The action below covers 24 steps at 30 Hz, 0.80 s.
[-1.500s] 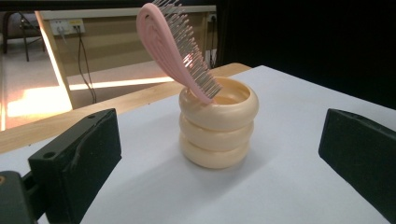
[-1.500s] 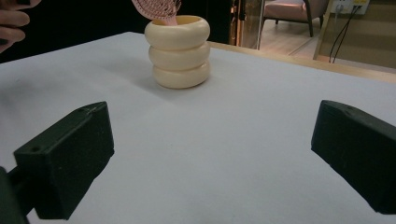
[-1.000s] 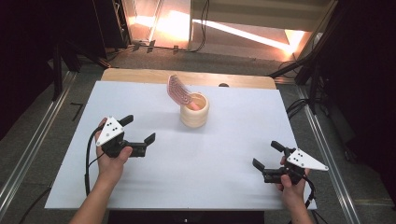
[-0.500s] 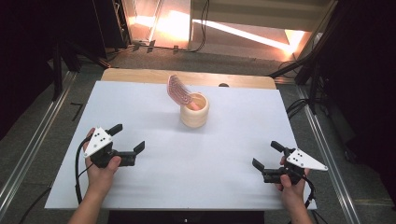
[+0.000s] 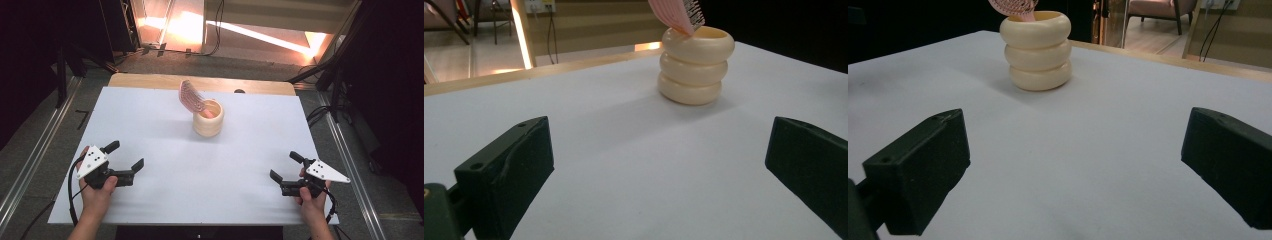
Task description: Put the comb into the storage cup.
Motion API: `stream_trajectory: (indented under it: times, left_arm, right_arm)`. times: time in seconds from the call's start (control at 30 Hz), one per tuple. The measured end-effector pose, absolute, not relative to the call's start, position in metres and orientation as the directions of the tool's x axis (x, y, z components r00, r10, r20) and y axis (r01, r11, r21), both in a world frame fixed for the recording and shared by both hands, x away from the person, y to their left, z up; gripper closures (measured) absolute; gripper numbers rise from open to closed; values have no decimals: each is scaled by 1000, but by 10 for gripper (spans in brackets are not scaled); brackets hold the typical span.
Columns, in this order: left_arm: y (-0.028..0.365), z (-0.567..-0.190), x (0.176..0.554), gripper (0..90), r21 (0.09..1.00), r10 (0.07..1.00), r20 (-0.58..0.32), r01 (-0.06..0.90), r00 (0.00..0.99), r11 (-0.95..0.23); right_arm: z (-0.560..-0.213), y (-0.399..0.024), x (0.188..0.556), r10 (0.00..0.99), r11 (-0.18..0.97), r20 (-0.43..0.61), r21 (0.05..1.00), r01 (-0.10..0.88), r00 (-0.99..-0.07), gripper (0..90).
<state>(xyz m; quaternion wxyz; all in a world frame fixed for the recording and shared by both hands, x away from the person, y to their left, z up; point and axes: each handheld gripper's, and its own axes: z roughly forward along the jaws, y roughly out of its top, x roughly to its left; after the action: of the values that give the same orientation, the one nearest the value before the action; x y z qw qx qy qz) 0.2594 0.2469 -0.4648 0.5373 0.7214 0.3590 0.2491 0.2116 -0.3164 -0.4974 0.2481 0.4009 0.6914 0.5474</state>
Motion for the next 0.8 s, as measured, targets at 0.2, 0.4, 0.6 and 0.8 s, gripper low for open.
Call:
stream_trajectory:
  times: [0.2, 0.4, 0.6, 0.8]
  left_arm:
    - [261, -471, 255, 0, 950, 795, -43, 272, 605, -156]
    - [275, -476, 249, 0, 946, 809, -34, 280, 587, -164]
    - [290, -477, 245, 0, 947, 817, -38, 282, 576, -154]
    - [299, -479, 245, 0, 948, 826, -35, 279, 563, -151]
  right_arm:
    - [-498, -316, 212, 826, 80, 97, 955, 287, -555, 0]
    - [-498, -317, 212, 828, 83, 93, 955, 284, -553, 0]
    - [-498, -318, 212, 830, 80, 94, 956, 284, -550, 0]
    - [-498, -319, 213, 831, 78, 93, 957, 281, -549, 0]
